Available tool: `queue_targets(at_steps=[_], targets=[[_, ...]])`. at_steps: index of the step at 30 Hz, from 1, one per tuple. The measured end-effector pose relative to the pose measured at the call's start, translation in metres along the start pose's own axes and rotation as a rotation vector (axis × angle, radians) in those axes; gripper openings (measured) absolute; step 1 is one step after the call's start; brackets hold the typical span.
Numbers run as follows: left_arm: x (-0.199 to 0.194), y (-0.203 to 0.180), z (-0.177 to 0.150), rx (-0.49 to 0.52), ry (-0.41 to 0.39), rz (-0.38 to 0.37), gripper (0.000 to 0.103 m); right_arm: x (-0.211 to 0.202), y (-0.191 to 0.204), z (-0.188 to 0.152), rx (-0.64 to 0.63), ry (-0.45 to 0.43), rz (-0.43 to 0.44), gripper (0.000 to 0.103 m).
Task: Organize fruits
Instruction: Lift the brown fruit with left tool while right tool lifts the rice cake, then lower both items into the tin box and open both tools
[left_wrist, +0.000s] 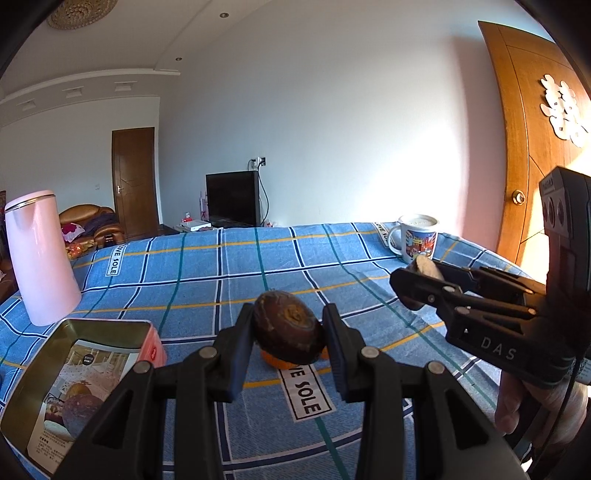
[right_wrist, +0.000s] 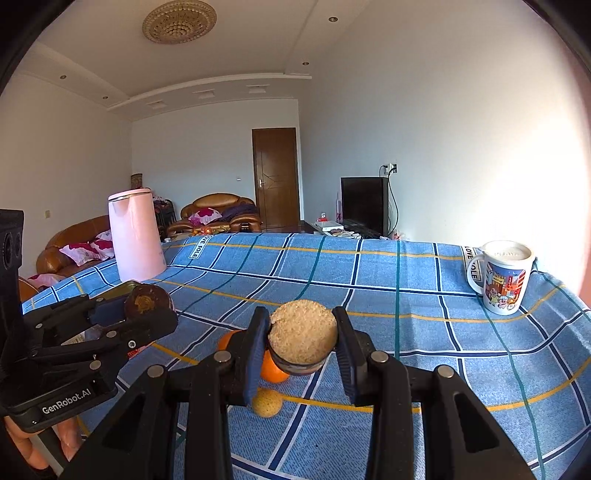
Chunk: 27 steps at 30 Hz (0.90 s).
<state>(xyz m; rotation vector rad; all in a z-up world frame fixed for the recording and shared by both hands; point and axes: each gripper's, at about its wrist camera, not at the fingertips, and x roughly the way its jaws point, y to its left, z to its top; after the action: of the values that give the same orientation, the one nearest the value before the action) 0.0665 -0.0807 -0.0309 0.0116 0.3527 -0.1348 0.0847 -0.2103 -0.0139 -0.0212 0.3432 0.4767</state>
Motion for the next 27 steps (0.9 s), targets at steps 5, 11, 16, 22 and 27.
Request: queue_targets(at_steps=[5,11,16,22,27], targets=[[-0.001,0.003,0.0,-0.006,0.0,-0.001,0.038,-0.001,0.003,0.0,-0.018,-0.006,-0.006,0.037],[-0.003,0.008,-0.001,-0.015,0.007,-0.006,0.038,-0.001,0.006,0.0,-0.015,-0.002,-0.01,0.037],[-0.007,0.018,-0.002,-0.031,0.006,-0.001,0.038,0.006,0.021,0.002,-0.035,0.012,0.006,0.037],[-0.015,0.044,-0.006,-0.074,0.009,0.028,0.038,0.017,0.047,0.006,-0.06,0.032,0.056,0.037],[-0.026,0.076,-0.01,-0.118,0.008,0.076,0.038,0.026,0.075,0.013,-0.078,0.043,0.117,0.037]])
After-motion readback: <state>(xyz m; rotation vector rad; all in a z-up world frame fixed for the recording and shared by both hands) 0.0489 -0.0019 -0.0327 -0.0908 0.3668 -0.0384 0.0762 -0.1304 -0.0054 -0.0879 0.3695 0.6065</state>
